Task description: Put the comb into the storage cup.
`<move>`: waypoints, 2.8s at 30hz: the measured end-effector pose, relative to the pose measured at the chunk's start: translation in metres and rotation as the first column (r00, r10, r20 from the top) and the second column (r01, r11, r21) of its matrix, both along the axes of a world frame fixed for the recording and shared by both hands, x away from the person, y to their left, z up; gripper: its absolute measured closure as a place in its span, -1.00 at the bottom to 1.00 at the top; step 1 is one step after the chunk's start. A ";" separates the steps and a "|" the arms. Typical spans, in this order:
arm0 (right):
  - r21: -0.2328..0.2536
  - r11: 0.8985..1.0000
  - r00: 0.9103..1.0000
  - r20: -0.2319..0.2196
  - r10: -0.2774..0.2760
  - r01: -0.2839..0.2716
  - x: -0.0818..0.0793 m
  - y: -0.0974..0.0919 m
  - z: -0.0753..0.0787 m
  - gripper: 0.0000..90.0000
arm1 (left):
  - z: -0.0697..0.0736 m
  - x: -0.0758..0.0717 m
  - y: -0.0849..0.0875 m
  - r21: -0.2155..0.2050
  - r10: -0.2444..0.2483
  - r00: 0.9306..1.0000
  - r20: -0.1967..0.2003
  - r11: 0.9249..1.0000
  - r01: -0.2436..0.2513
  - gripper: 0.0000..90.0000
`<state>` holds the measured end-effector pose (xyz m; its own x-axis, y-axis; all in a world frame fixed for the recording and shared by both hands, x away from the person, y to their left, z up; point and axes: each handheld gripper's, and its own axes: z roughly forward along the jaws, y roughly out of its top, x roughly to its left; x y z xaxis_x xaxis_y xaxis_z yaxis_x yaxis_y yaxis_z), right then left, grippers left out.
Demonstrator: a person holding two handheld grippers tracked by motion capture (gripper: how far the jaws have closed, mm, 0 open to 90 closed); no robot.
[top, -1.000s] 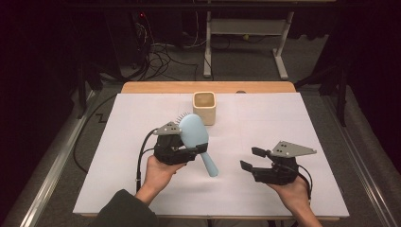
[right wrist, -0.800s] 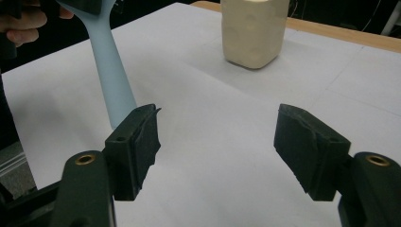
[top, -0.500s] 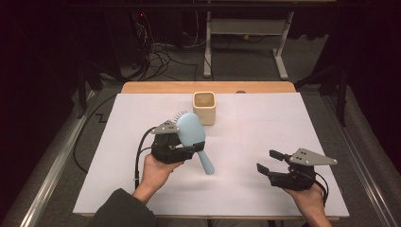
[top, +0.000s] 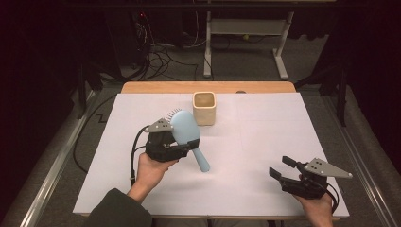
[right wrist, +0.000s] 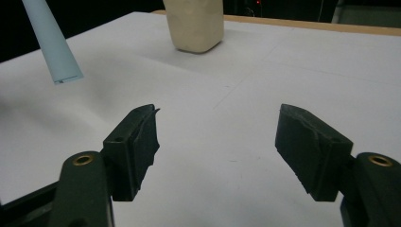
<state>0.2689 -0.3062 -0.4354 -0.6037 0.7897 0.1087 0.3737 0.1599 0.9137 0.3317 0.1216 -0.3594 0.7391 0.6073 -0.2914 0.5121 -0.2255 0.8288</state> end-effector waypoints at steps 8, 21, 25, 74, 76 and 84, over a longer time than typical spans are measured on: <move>0.038 0.998 0.999 -0.011 -0.048 0.048 -0.008 -0.011 -0.015 -0.33 | 0.006 0.005 -0.002 0.009 0.006 1.000 -0.004 1.000 -0.006 0.19; 0.063 0.994 0.996 0.020 -0.088 0.086 -0.018 -0.021 -0.021 -0.35 | 0.011 0.017 -0.011 0.013 0.012 1.000 0.004 1.000 -0.012 0.19; 0.074 0.993 0.996 0.028 -0.089 0.087 -0.018 -0.022 -0.021 -0.35 | 0.013 0.018 -0.012 0.019 0.015 1.000 0.013 1.000 -0.015 0.19; 0.000 0.994 0.994 0.038 -0.105 0.105 -0.020 -0.019 -0.025 -0.31 | 0.064 0.061 -0.018 0.102 0.123 0.991 0.061 0.986 -0.129 0.19; 0.000 0.994 0.994 0.038 -0.107 0.107 -0.020 -0.019 -0.025 -0.31 | 0.066 0.063 -0.019 0.108 0.118 0.991 0.067 0.986 -0.125 0.19; -0.009 0.994 0.994 0.035 -0.104 0.105 -0.019 -0.019 -0.025 -0.31 | 0.076 0.073 -0.021 0.112 0.139 0.988 0.074 0.983 -0.146 0.19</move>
<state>0.2495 -0.3250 -0.4605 -0.5210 0.8498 0.0801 0.3570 0.1317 0.9248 0.4048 0.1001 -0.2836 0.6577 0.7347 -0.1665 0.4917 -0.2511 0.8338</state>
